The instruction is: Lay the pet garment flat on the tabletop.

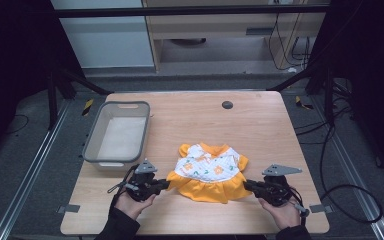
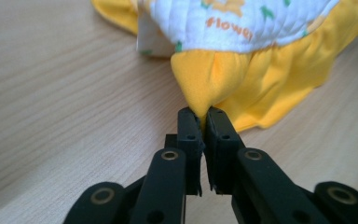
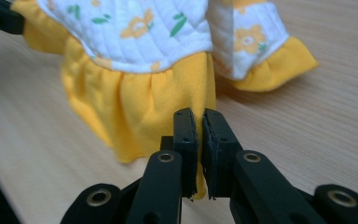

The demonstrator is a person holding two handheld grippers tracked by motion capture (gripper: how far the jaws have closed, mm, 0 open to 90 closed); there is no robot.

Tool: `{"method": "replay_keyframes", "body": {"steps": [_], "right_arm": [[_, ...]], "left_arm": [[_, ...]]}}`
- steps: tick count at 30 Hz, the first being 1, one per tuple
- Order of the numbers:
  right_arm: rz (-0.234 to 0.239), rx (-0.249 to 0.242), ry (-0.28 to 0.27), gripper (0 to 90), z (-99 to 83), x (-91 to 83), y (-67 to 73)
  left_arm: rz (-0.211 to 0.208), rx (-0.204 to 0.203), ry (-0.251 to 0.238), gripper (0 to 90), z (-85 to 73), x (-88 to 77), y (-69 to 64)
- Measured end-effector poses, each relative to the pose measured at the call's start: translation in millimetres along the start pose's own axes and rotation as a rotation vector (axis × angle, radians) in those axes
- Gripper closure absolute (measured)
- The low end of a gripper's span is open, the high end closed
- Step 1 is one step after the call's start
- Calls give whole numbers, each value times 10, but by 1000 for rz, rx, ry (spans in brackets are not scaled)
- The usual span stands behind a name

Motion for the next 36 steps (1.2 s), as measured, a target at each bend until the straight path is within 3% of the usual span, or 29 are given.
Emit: {"method": "replay_keyframes", "body": {"steps": [5, 9, 14, 17, 21, 25, 27, 30, 36], "right_arm": [[-81, -15, 22, 804, -26, 176, -118], [-94, -31, 21, 756, -36, 178, -108], [-110, -91, -64, 696, -5, 48, -69], [-103, -100, -108, 712, 41, 12, -57], [-93, -122, -118, 775, 115, 115, -54], [-90, -124, -87, 815, 158, 313, -89], [-93, -121, -73, 826, 160, 373, -105], [-96, -111, -37, 833, 151, 499, -142], [-93, -132, 97, 833, 62, 652, -150]], "left_arm": [[44, 38, 11, 798, 6, 145, -26], [77, 57, -15, 683, -2, 116, -34], [116, 39, -145, 529, 50, -77, 33], [110, 22, -196, 522, 102, -154, 29], [79, 46, -218, 597, 211, -150, -126], [90, 123, -189, 643, 311, 56, -355], [99, 129, -163, 660, 324, 178, -393], [133, 145, -112, 680, 322, 377, -383], [141, 156, -22, 678, 221, 578, -275]]}}
Point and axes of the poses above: each handheld gripper's, and its own axes: x roughly forward along the jaws, z roughly out of its top, y roughly to its left, the point moved 1 cm from there along x, roughly forward along the jaws, and after that the axes turned 14 degrees about z, right-handed, at the moved point
